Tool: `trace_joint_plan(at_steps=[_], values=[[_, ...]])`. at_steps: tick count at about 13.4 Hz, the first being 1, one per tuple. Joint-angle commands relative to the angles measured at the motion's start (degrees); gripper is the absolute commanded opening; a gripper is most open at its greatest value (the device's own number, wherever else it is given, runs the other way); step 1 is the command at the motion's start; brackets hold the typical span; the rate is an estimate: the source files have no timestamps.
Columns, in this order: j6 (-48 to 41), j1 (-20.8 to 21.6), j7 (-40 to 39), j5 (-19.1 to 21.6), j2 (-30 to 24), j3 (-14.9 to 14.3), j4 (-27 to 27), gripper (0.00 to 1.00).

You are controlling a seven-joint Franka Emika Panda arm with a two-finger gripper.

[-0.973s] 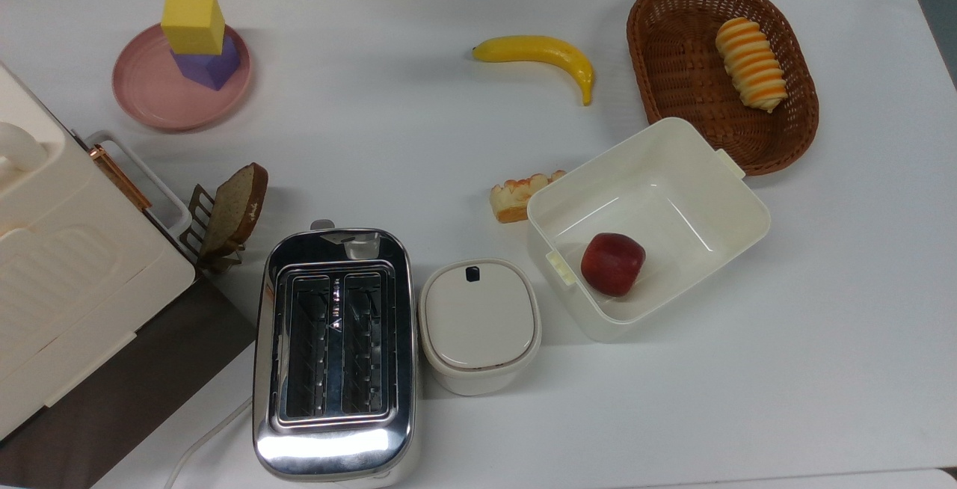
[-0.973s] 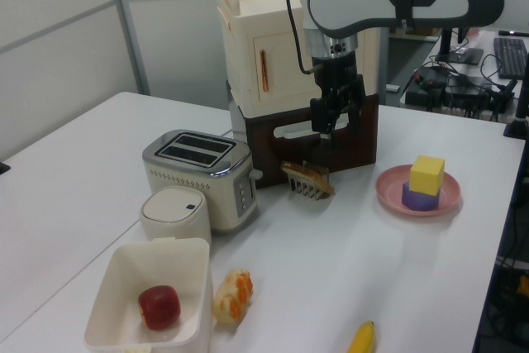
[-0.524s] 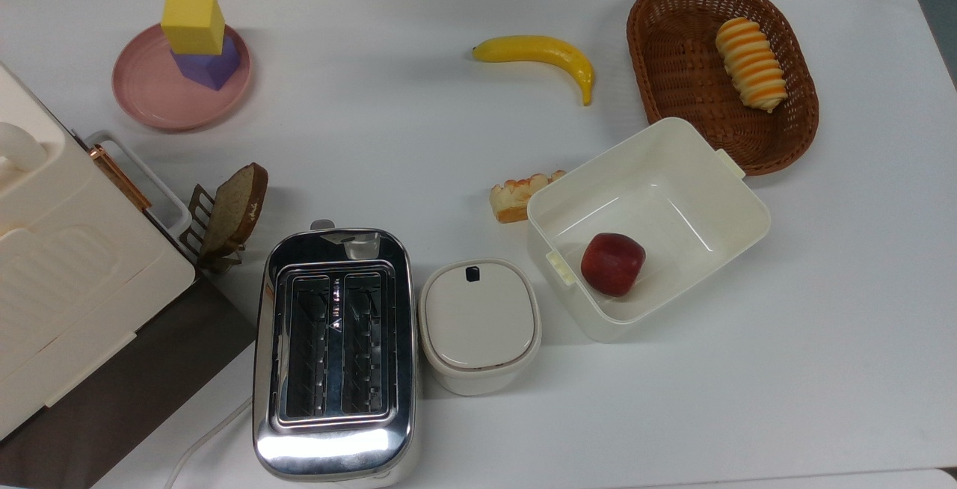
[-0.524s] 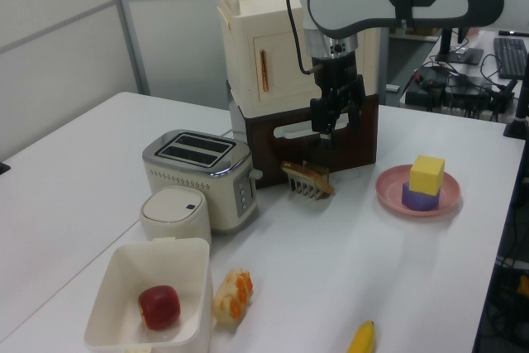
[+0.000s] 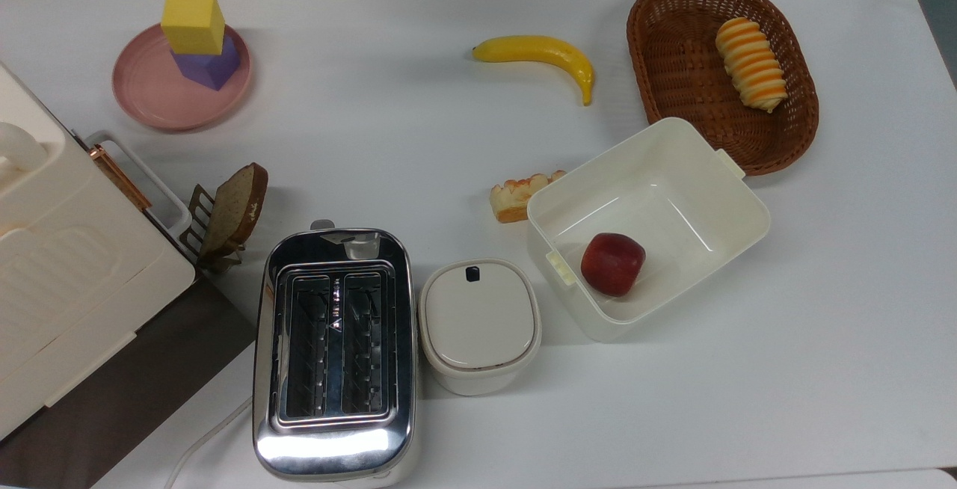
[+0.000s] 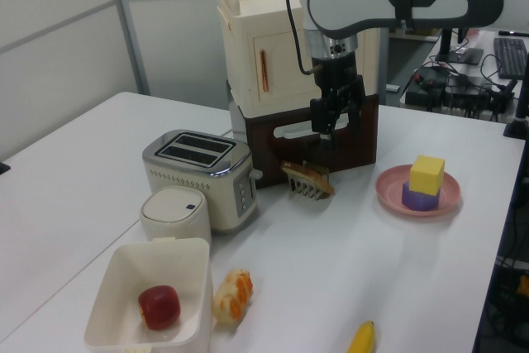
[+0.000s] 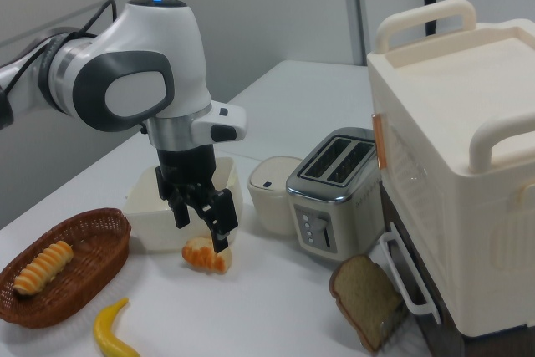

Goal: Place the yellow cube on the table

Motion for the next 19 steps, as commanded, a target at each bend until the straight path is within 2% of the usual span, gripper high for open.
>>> trace_joint_plan(at_steps=[1,5,9,11,15,16,19], values=[[-1.6,0.4,-0.4,-0.3,-0.8,-0.6,0.1,1.0],[-2.1,-2.4,-1.3,-1.2,-1.3,-1.0,0.3,1.0],[-1.3,-8.6,-11.5,-5.8,-0.3,-2.5,-0.4,1.0],[-0.7,-12.0,-13.1,-5.9,0.4,-2.4,-1.6,1.0],[2.0,-16.2,-16.3,-6.0,0.6,-2.4,-6.1,1.0],[3.0,-17.3,-16.4,-6.4,2.1,-2.5,-7.3,1.0],[7.3,-18.0,-16.4,-9.9,5.4,-2.5,-9.8,1.0]])
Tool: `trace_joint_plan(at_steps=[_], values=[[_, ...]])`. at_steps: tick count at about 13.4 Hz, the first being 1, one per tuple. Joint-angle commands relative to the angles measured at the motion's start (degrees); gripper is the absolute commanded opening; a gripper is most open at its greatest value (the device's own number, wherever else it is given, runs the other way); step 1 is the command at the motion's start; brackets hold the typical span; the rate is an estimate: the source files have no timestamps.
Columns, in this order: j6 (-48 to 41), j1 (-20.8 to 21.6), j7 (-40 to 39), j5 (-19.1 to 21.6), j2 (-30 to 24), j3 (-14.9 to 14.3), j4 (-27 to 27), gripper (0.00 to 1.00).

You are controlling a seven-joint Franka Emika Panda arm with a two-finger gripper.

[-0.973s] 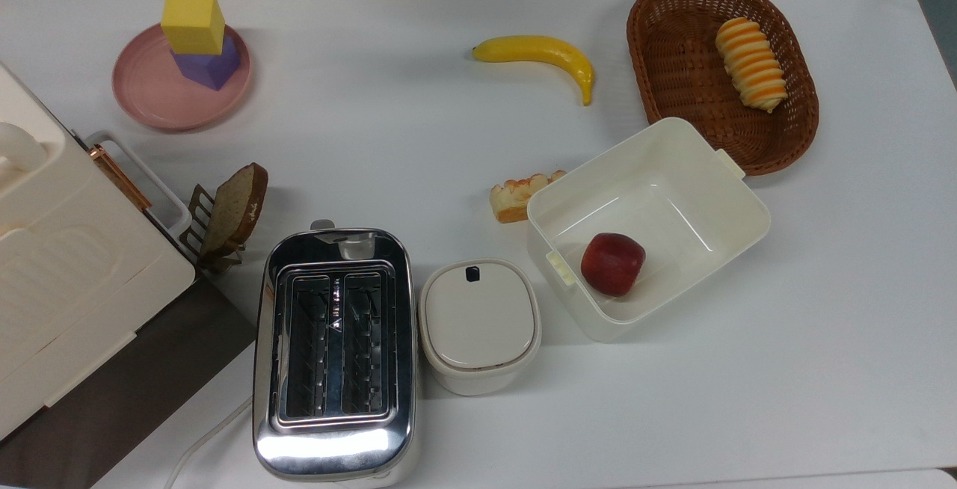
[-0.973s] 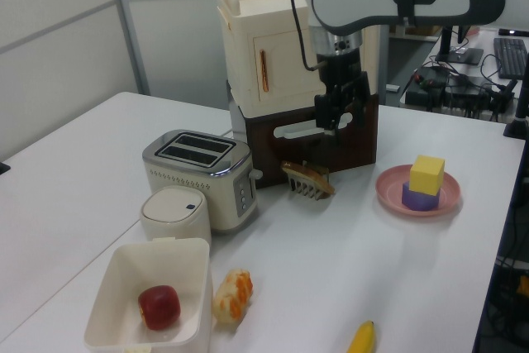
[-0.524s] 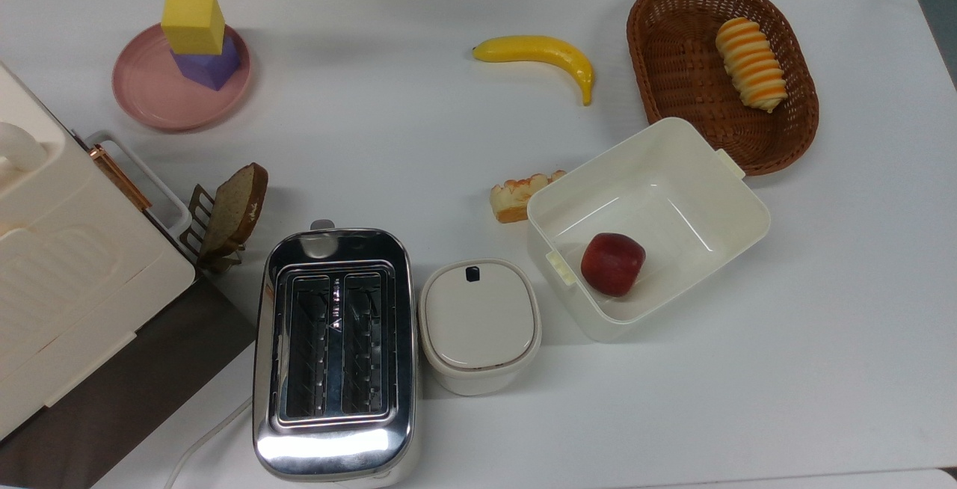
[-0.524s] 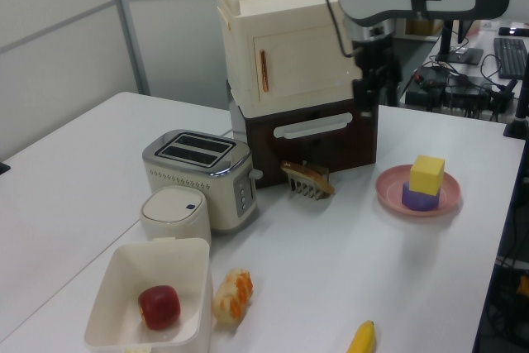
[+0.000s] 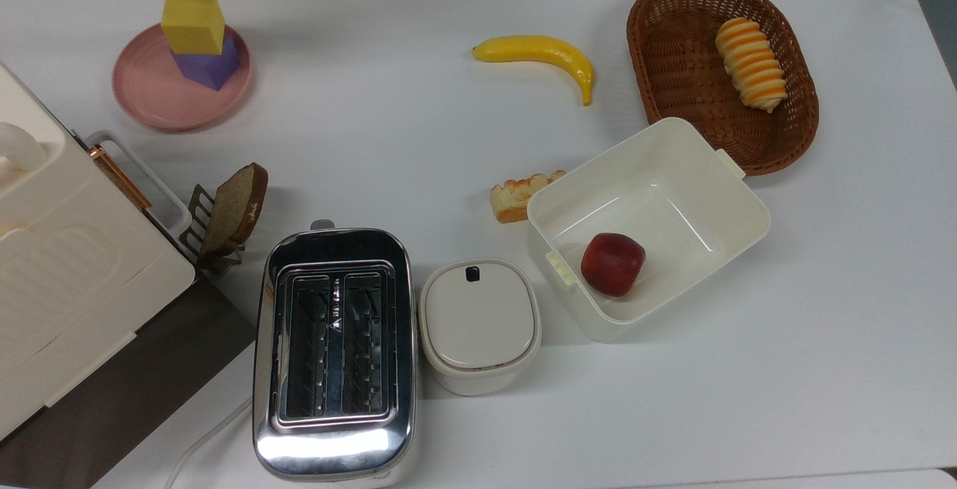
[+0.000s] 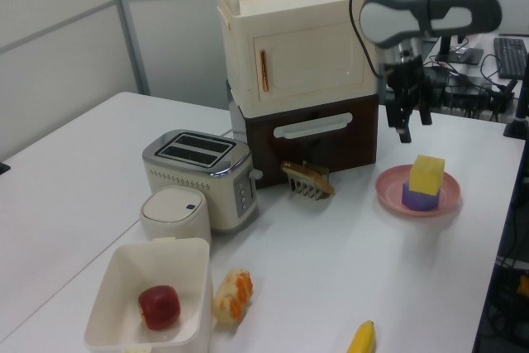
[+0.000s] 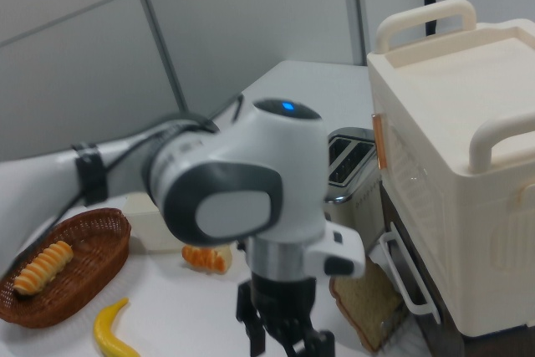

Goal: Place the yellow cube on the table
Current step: 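Move the gripper over the yellow cube on the pink plate, then close the gripper on the yellow cube atop the purple cube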

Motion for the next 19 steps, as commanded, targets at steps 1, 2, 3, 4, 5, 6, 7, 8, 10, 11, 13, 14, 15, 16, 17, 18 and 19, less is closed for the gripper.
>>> trace_joint_plan(at_steps=[1,2,3,4,5,6,7,8,10,11,13,14,15,16,17,18,19], values=[[7.2,-1.0,-1.0,-3.1,1.9,0.0,-4.7,1.0],[10.0,-1.7,-1.0,-4.0,2.0,0.1,-6.9,1.0],[11.6,-1.8,-1.0,-5.1,2.4,0.1,-8.1,1.0],[12.8,-1.7,-1.0,-6.0,2.8,0.1,-8.9,1.0],[13.3,-1.7,-1.0,-6.5,3.1,0.1,-9.9,1.0],[14.5,-1.6,-1.0,-7.2,4.1,0.1,-10.7,1.0],[14.9,-1.5,-1.0,-7.3,4.2,0.1,-11.0,1.0],[14.9,-1.5,-1.0,-7.3,4.6,0.1,-11.0,1.0],[14.8,-1.3,-2.6,-7.4,4.8,0.1,-10.6,0.75],[14.1,-1.5,-5.1,-7.2,4.5,0.1,-10.3,0.46],[10.8,-1.4,-5.7,-6.3,3.0,0.2,-7.9,0.32],[8.3,-1.3,-5.7,-6.0,3.0,0.6,-6.1,0.32],[6.2,-0.6,-5.6,-3.7,3.0,1.0,-3.5,0.33],[5.6,0.8,-5.0,-2.0,3.0,1.2,-2.5,0.33],[5.6,3.2,-4.2,-0.8,3.0,1.2,-2.0,0.38],[6.0,5.5,-2.1,-0.7,3.2,1.2,-2.0,0.42],[6.2,8.5,1.4,-0.7,3.8,1.2,-2.0,0.46]])
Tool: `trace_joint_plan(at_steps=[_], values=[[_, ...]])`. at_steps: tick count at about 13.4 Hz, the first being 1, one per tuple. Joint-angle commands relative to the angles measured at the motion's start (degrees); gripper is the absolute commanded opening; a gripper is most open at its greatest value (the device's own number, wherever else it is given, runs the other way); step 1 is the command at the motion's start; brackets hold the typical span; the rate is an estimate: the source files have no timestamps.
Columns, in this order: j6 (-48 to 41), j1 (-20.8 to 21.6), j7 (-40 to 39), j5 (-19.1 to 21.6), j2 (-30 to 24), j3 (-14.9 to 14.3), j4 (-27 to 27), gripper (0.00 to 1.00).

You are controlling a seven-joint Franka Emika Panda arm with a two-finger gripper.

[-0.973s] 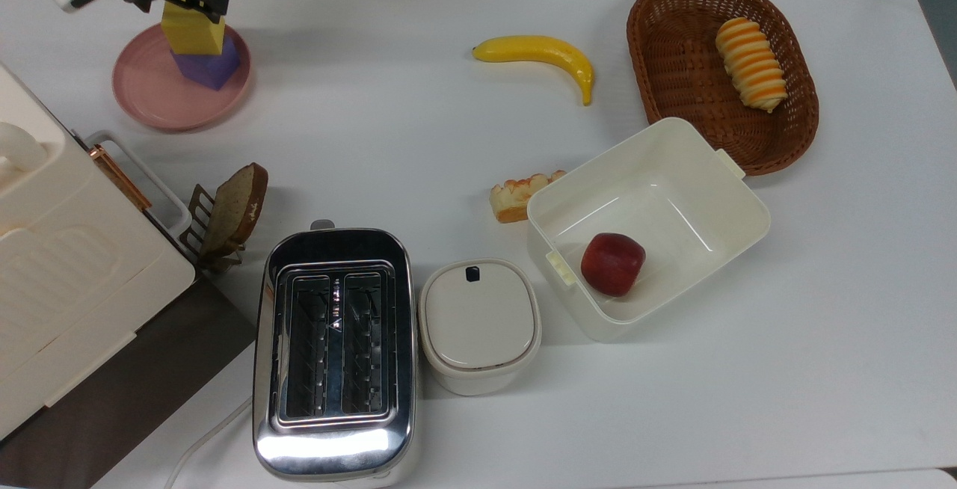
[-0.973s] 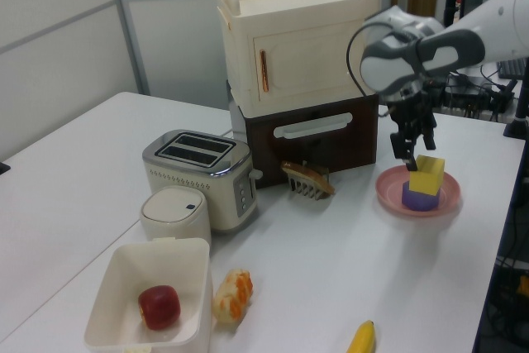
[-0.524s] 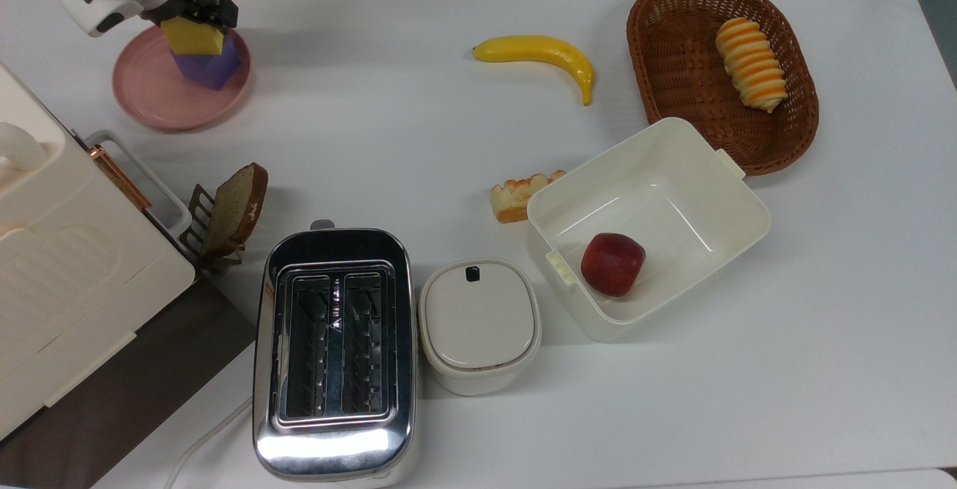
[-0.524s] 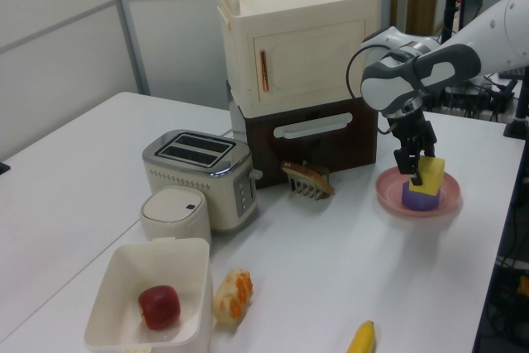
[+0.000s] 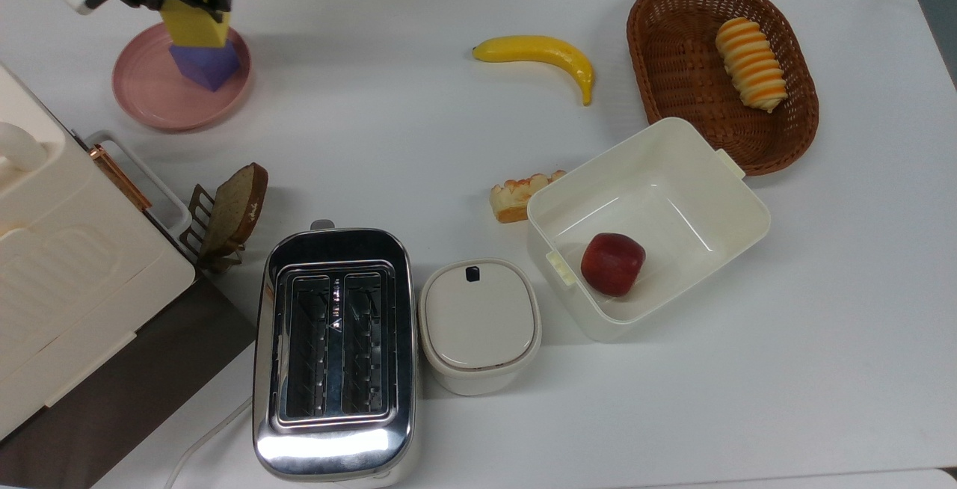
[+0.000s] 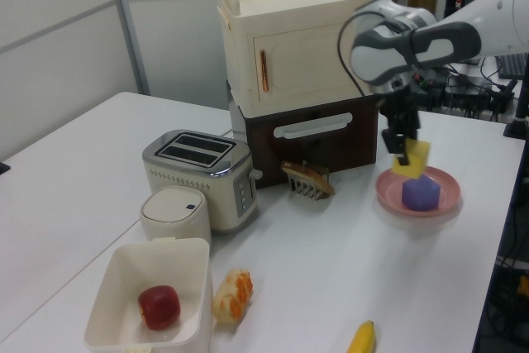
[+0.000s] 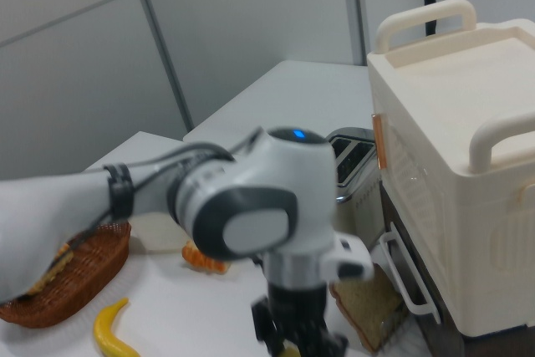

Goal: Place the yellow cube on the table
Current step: 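Lift the yellow cube off the purple cube and carry it off the plate, then lower the yellow cube onto the table, open the gripper, withdraw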

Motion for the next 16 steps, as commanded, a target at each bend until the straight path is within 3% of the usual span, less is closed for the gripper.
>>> trace_joint_plan(at_steps=[1,5,6,7,8,11,13,16], values=[[-0.7,9.9,9.2,0.9,0.6,-0.1,0.0,0.48],[-0.4,16.3,16.7,0.9,3.9,-0.1,0.0,0.69],[0.4,17.4,18.4,0.9,4.5,-0.1,0.0,0.78],[1.5,18.1,20.0,0.9,5.0,-0.1,0.0,0.96],[2.0,18.5,21.1,0.9,5.2,-0.1,0.1,1.0],[1.2,21.0,22.6,0.9,4.5,-0.1,0.5,1.0],[-1.8,25.8,29.0,0.1,2.0,-0.2,3.0,1.0],[-1.8,26.6,29.1,1.0,-1.6,-0.2,5.4,1.0]])
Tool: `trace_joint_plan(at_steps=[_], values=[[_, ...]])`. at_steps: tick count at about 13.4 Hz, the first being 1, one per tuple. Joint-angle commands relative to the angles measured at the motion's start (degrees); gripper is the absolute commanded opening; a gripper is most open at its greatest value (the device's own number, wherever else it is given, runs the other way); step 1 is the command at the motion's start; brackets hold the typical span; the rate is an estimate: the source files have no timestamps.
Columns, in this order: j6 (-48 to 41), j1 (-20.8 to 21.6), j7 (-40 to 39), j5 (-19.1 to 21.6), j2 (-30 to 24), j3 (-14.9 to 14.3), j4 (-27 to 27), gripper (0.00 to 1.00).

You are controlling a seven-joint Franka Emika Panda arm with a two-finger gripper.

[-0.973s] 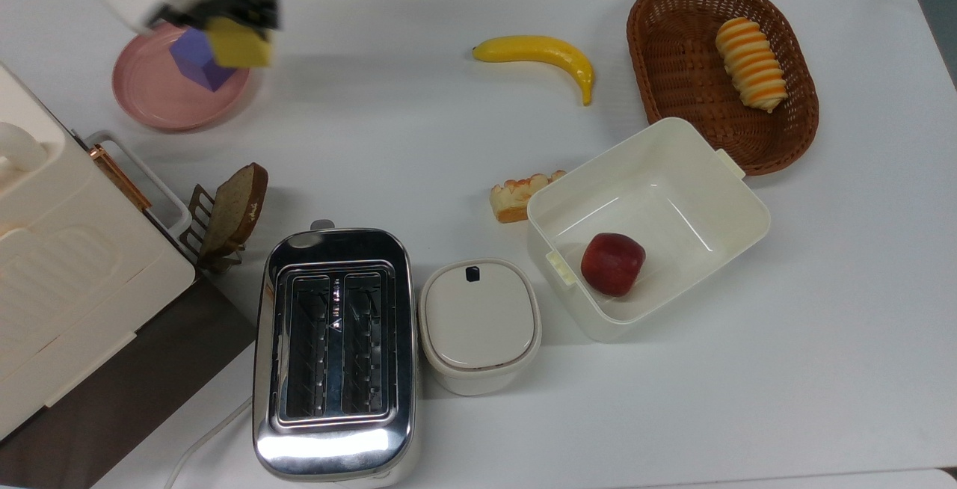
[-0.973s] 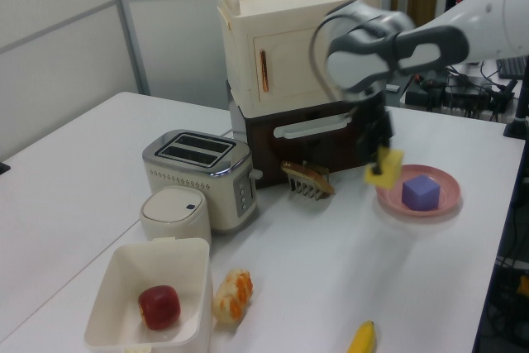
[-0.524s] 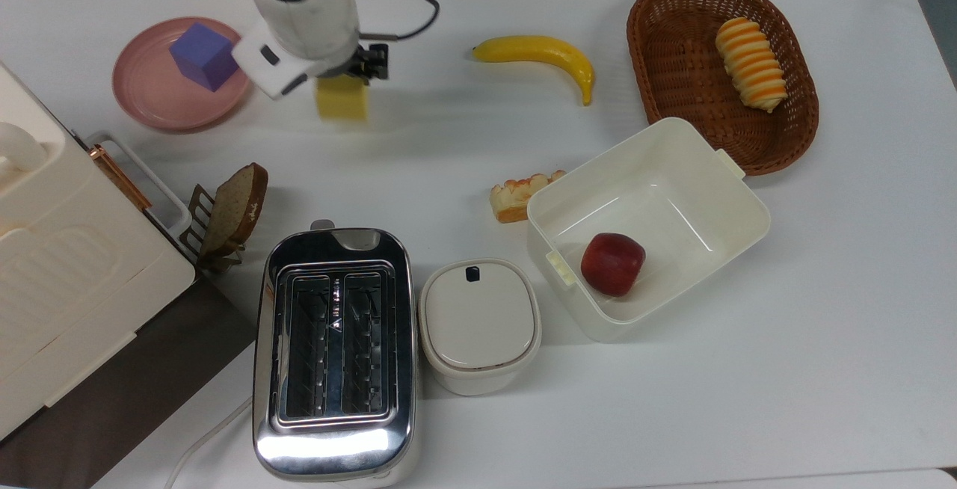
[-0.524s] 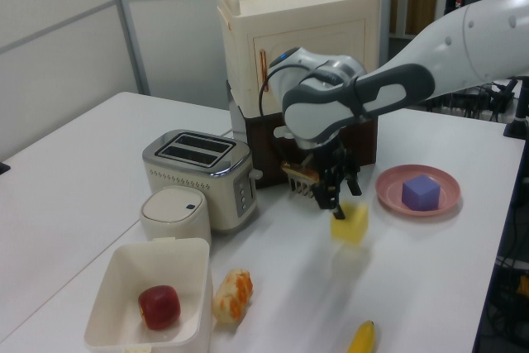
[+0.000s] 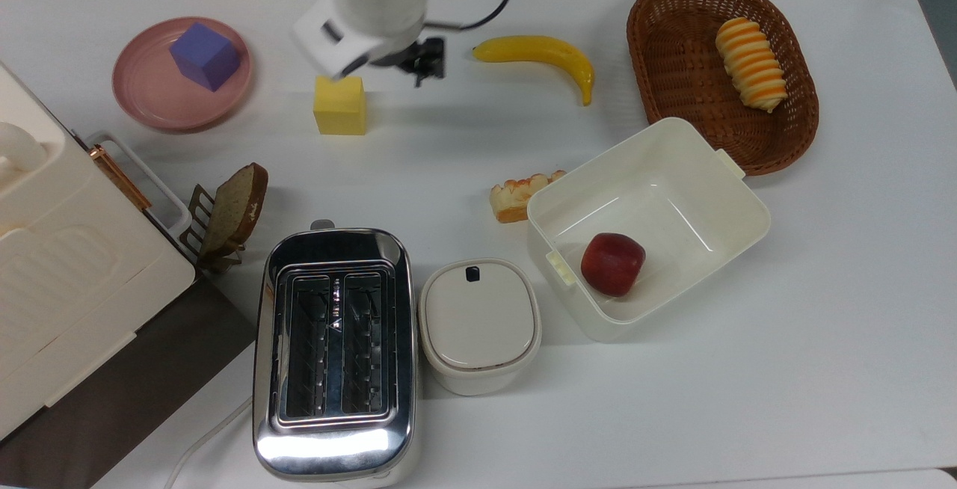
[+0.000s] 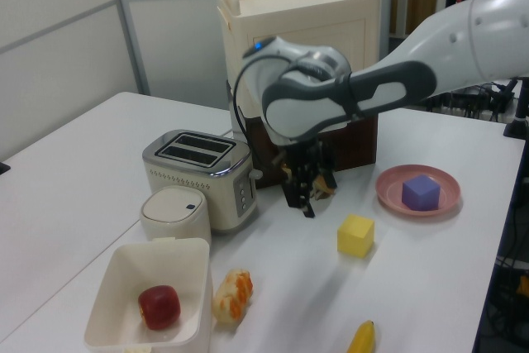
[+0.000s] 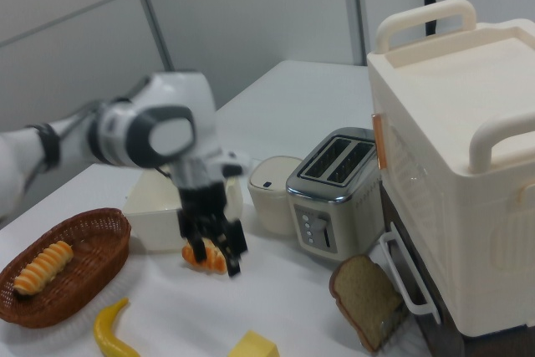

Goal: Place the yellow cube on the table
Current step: 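Lower the yellow cube onto the table, open the gripper, withdraw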

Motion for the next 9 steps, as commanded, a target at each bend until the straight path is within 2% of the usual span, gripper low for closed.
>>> trace_joint_plan(at_steps=[1,3,6,9], values=[[-1.2,0.7,0.9,0.9,-3.8,-0.9,1.6,1.0],[-0.8,0.5,0.5,3.1,-3.5,-1.5,1.7,1.0],[-0.3,-1.9,-0.1,4.1,-3.5,-2.1,4.4,1.0],[-0.2,-2.2,-0.3,4.1,-3.6,-2.1,5.1,1.0]])
